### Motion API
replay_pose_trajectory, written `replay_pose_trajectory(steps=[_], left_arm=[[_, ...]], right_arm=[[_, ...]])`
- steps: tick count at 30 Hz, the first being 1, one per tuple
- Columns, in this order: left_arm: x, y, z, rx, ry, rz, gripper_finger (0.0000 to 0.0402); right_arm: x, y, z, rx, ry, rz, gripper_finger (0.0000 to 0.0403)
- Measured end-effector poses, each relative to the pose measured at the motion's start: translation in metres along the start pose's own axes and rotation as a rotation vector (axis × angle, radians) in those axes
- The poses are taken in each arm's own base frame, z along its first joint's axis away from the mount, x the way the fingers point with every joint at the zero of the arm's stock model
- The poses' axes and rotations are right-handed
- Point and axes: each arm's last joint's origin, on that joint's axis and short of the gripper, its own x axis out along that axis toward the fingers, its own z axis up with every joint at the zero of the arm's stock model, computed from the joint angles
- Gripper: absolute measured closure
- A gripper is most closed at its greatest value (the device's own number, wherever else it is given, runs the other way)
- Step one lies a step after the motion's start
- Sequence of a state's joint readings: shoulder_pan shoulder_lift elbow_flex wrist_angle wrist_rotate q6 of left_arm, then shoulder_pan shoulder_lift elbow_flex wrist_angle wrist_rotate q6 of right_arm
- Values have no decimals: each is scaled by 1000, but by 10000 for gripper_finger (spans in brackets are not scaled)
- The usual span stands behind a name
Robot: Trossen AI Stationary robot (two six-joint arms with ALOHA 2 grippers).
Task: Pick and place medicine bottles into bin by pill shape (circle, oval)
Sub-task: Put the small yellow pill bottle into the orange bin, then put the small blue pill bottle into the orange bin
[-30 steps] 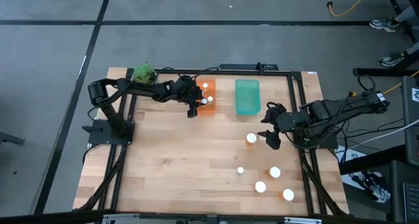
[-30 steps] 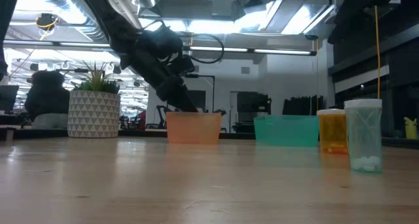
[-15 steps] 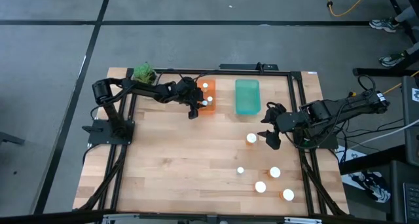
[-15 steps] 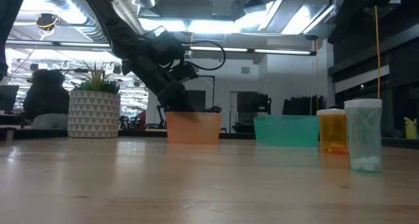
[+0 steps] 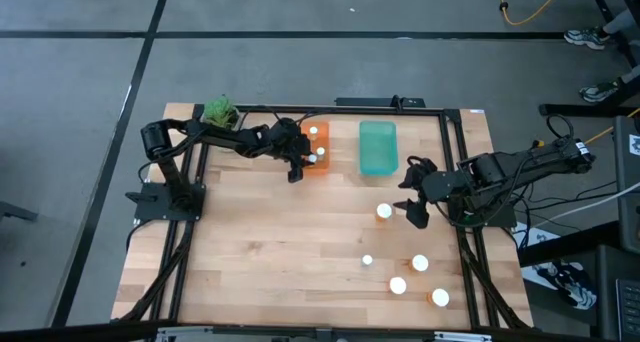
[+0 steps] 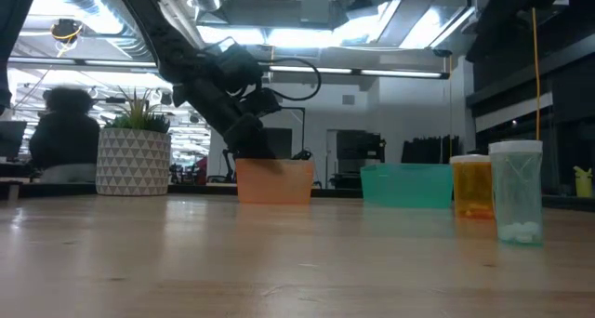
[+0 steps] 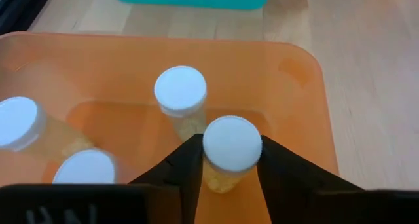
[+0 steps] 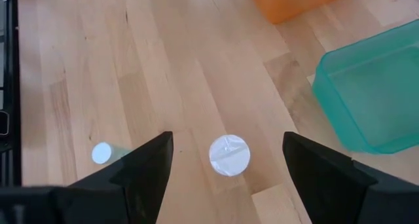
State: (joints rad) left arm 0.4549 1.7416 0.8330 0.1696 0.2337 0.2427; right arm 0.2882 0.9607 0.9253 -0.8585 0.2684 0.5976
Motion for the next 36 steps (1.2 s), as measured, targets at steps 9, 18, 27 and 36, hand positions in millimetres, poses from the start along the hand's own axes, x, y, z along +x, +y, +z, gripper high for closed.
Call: replay_pose_trajectory(steps=[9, 18, 27, 36], left_arm=[[0, 0, 0, 3, -1, 0, 219], [-14, 0, 13, 30, -63, 27, 207], [-54, -32, 50, 3, -238, -30, 209], [-62, -140, 64, 137, -291, -141, 212]], right_arm=[[0, 0, 0, 0, 5, 7, 114], [0, 0, 0, 0, 5, 7, 114], [0, 0, 0, 0, 6, 7, 114], [0, 0, 0, -4, 6, 7, 114]])
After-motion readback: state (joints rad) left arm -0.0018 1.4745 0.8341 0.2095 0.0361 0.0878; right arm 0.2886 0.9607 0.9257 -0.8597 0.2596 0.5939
